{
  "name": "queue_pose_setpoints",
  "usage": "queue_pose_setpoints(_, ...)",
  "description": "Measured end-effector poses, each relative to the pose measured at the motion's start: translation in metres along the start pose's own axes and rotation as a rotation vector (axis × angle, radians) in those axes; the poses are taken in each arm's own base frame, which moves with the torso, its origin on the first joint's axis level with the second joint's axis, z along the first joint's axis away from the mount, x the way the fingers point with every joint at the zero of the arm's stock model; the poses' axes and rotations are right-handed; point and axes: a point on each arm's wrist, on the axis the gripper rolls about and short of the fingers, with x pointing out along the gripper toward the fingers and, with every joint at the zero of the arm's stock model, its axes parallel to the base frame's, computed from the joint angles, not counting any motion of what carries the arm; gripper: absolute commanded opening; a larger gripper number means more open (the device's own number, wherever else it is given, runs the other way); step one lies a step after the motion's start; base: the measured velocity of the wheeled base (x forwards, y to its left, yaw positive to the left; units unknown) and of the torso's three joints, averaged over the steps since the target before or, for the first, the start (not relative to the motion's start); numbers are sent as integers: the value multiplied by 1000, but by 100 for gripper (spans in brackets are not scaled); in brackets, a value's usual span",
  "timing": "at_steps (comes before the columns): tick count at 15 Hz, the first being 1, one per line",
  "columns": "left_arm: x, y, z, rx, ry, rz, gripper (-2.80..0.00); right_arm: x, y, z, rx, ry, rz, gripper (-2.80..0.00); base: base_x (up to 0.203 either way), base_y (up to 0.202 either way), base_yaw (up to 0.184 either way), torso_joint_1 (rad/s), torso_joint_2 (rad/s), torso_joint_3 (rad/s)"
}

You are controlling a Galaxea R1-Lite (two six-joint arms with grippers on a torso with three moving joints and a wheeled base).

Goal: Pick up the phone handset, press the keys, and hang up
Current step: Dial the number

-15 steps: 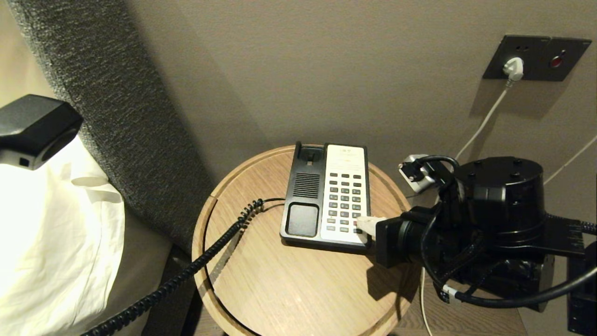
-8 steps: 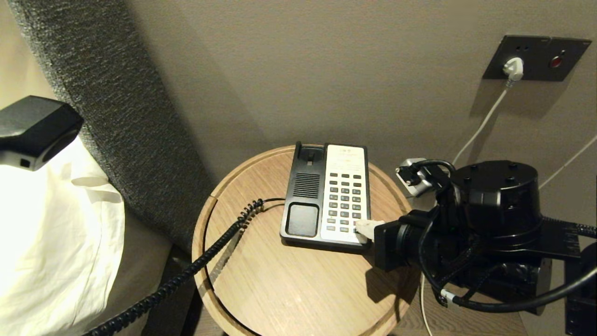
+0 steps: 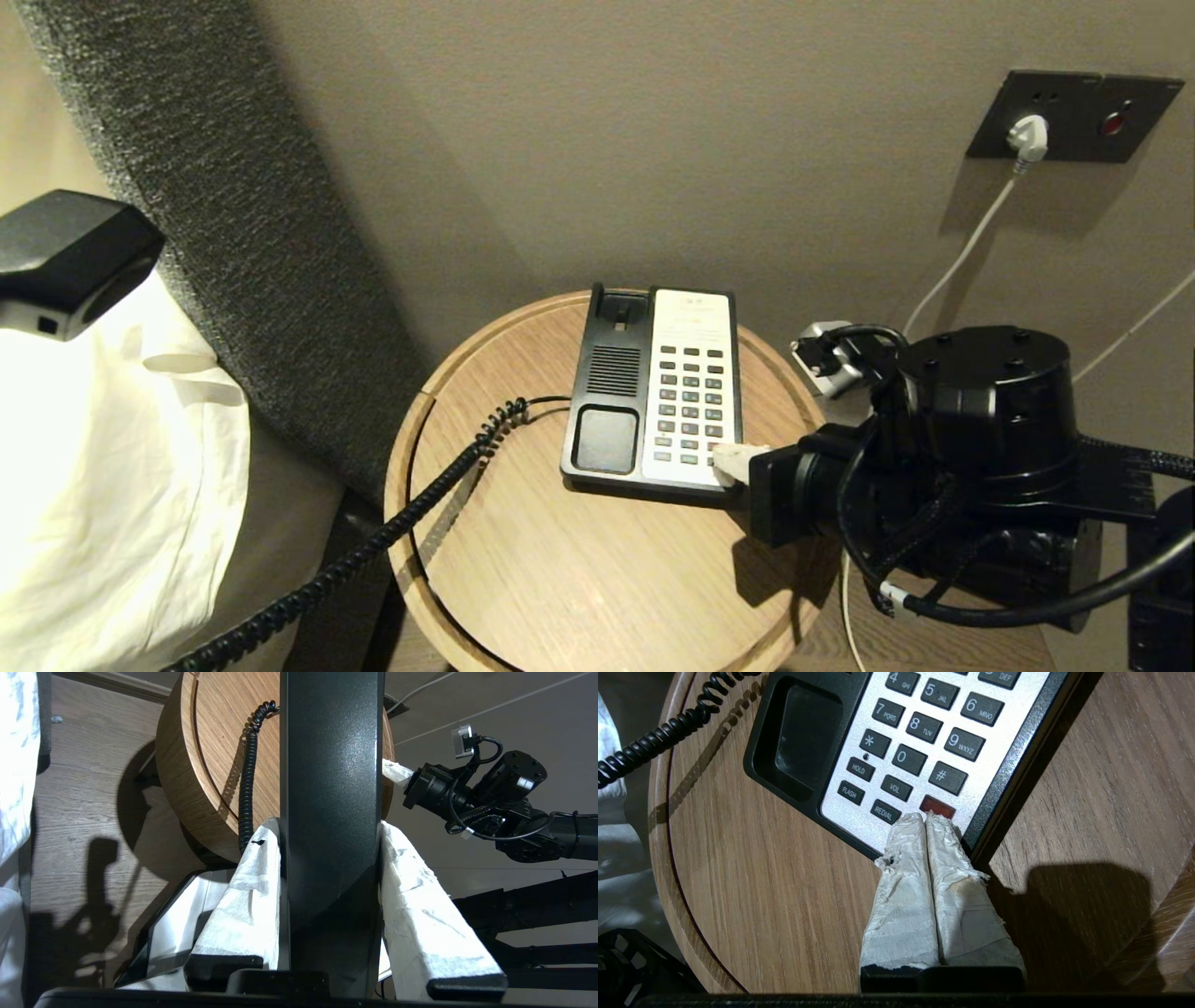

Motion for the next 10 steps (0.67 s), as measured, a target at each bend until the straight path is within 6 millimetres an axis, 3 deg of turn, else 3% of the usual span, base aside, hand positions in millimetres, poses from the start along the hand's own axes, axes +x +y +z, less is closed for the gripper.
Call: queue_pose_setpoints(10,0,0,1,-4,-7,-8,-280,4,-1,-4,-10,16,-9,-280,0,0,0,0,0,0)
